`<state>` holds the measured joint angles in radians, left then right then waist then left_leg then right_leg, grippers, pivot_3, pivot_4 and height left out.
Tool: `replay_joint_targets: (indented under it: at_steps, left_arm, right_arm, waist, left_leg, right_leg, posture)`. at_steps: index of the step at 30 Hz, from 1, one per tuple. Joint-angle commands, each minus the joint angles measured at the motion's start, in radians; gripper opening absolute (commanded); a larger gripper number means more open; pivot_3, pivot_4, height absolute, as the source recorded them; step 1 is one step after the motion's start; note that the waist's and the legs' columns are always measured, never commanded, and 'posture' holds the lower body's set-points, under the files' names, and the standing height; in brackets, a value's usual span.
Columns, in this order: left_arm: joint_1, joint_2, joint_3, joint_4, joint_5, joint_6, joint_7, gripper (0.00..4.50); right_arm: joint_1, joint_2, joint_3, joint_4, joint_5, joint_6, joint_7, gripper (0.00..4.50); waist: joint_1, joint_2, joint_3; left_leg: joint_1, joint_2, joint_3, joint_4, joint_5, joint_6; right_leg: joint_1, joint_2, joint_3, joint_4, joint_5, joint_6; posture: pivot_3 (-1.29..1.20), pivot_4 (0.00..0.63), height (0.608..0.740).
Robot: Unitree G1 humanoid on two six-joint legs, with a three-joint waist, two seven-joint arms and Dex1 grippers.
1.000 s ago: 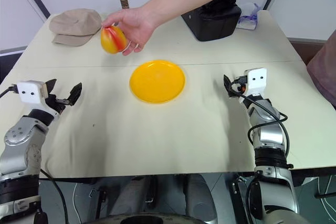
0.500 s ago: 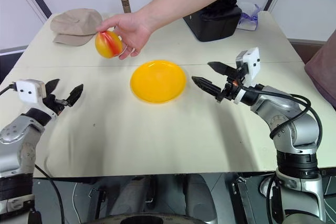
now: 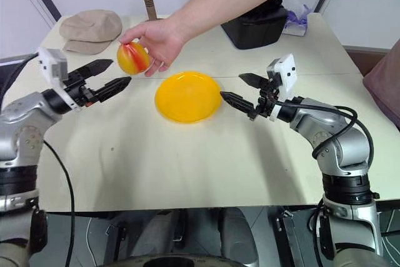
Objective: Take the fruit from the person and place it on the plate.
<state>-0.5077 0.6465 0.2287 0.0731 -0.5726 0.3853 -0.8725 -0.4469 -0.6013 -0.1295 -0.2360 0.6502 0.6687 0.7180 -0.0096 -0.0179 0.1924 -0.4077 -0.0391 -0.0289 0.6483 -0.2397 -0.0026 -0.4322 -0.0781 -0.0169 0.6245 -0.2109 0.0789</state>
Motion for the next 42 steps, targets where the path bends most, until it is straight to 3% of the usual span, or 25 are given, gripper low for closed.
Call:
replay_joint_targets:
  at_steps: [1,17,21,33,37,42]
  left_arm:
    - [-0.074,-0.028,-0.013,0.063,0.043,-0.073,0.004,4.50]
    - [-0.169,-0.128,-0.058,0.185,0.112,-0.139,-0.011,4.50]
    - [-0.170,-0.134,-0.046,0.179,0.104,-0.139,-0.010,3.46]
    - [-0.157,-0.127,-0.060,0.153,0.113,-0.111,-0.007,3.46]
    - [-0.123,-0.133,-0.119,0.131,0.161,-0.106,-0.018,3.46]
    - [-0.207,-0.216,-0.218,0.313,0.282,-0.174,0.027,3.46]
  right_arm:
    - [0.003,0.005,-0.024,-0.046,0.003,-0.020,-0.013,4.42]
    - [0.032,0.016,-0.039,-0.065,-0.005,-0.038,-0.067,4.42]
    - [0.032,0.020,-0.034,-0.057,-0.011,-0.050,-0.072,4.50]
    - [0.031,0.026,-0.031,-0.038,-0.023,-0.066,-0.071,4.50]
    - [0.039,0.031,-0.030,-0.042,-0.029,-0.069,-0.073,4.50]
    - [0.059,0.044,-0.031,-0.066,-0.028,-0.064,-0.086,4.50]
  waist:
    - [0.001,0.000,0.000]
    - [0.000,0.000,0.000]
    - [0.000,0.000,0.000]
    - [0.000,0.000,0.000]
    - [0.000,0.000,0.000]
    - [0.009,0.000,0.000]
  left_leg:
    - [0.000,0.000,0.000,0.000,0.000,0.000]
    - [0.000,0.000,0.000,0.000,0.000,0.000]
    - [0.000,0.000,0.000,0.000,0.000,0.000]
    - [0.000,0.000,0.000,0.000,0.000,0.000]
    - [0.000,0.000,0.000,0.000,0.000,0.000]
    - [0.000,-0.001,0.000,0.001,0.000,0.000]
  right_leg:
    - [0.000,0.000,0.000,0.000,0.000,0.000]
    - [0.000,0.000,0.000,0.000,0.001,0.001]
    - [0.000,0.001,0.000,0.000,0.001,0.001]
    - [0.000,0.001,0.000,0.001,0.001,0.001]
    - [0.000,0.001,0.000,0.001,0.001,0.001]
    - [0.000,0.001,0.000,0.001,0.001,0.001]
  posture:
    - [0.00,0.150,0.740]
    - [0.00,0.150,0.740]
    - [0.00,0.150,0.740]
    - [0.00,0.150,0.740]
    - [0.00,0.150,0.740]
    - [0.00,0.150,0.740]
